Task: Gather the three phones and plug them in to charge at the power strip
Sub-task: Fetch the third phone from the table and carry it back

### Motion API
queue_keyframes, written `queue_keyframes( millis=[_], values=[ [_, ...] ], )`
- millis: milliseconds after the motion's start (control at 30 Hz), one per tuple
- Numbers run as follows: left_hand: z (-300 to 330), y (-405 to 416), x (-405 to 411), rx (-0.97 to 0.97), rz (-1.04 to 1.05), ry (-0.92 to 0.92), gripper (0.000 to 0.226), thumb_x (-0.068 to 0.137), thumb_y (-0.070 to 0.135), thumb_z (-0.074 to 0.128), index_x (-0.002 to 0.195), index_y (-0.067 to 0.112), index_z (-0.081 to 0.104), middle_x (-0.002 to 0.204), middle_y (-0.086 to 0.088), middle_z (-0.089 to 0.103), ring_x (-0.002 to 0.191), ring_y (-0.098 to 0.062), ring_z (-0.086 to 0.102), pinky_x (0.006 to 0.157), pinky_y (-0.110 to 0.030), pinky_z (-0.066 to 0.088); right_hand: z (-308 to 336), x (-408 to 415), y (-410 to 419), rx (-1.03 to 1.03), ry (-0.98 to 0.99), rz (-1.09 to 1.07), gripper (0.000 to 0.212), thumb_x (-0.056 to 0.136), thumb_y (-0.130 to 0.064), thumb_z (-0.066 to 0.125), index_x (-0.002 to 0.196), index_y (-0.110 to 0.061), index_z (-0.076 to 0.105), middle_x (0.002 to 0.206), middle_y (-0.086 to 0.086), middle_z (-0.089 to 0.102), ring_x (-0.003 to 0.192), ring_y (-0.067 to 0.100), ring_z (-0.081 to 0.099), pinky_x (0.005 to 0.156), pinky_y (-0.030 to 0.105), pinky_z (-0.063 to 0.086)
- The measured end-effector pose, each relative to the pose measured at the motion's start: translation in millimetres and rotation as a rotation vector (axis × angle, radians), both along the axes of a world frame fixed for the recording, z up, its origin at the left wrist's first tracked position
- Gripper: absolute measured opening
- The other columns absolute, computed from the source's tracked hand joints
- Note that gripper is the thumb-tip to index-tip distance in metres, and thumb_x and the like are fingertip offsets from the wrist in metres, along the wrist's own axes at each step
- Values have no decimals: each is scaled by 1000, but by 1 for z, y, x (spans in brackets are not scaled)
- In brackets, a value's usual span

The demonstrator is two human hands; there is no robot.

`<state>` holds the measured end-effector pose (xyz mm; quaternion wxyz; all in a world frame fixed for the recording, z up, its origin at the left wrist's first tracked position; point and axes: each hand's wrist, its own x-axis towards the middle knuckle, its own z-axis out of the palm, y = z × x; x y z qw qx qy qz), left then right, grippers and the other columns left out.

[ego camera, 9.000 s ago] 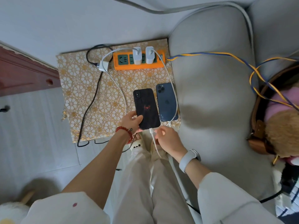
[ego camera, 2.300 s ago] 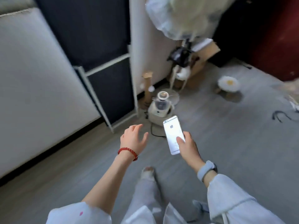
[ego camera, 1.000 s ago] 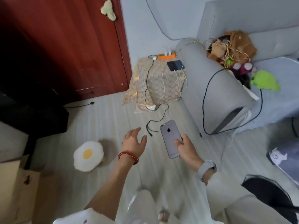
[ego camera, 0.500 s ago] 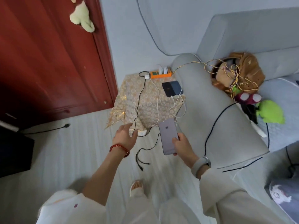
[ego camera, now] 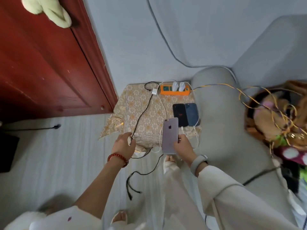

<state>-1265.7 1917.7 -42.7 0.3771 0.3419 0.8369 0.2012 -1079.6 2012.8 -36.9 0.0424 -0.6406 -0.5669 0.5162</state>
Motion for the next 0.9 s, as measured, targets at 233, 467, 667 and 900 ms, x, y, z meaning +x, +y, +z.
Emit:
queue_keyframes(
  millis=[233,467,667,900],
  values=[
    [-66,109,26,-203,183,-108,41,90,23,45,130,12,45,136,-14,47,120,-30,49,102,-39,41,-62,-1,117,-200,-21,120,21,91,-7,41,111,-6,42,94,5,49,91,22,48,76,29,38],
    [-138,162,13,-257,229,-22,42,91,17,43,131,9,42,138,-17,42,122,-32,45,102,-40,38,-143,-42,161,-362,27,149,22,86,-2,39,107,-5,45,85,4,51,82,22,52,70,36,47],
    [-188,174,-12,-246,223,110,45,89,12,43,134,11,40,139,-16,39,125,-34,39,105,-43,35,-195,-74,162,-317,-4,209,4,86,-3,41,88,-6,44,68,1,40,60,13,38,50,23,27],
    [-211,201,-17,-222,94,276,44,86,14,48,130,15,43,131,-15,40,121,-35,34,99,-48,36,-202,-74,166,-60,-298,472,21,91,-17,46,102,0,53,102,18,63,94,35,60,69,33,45]
  ],
)
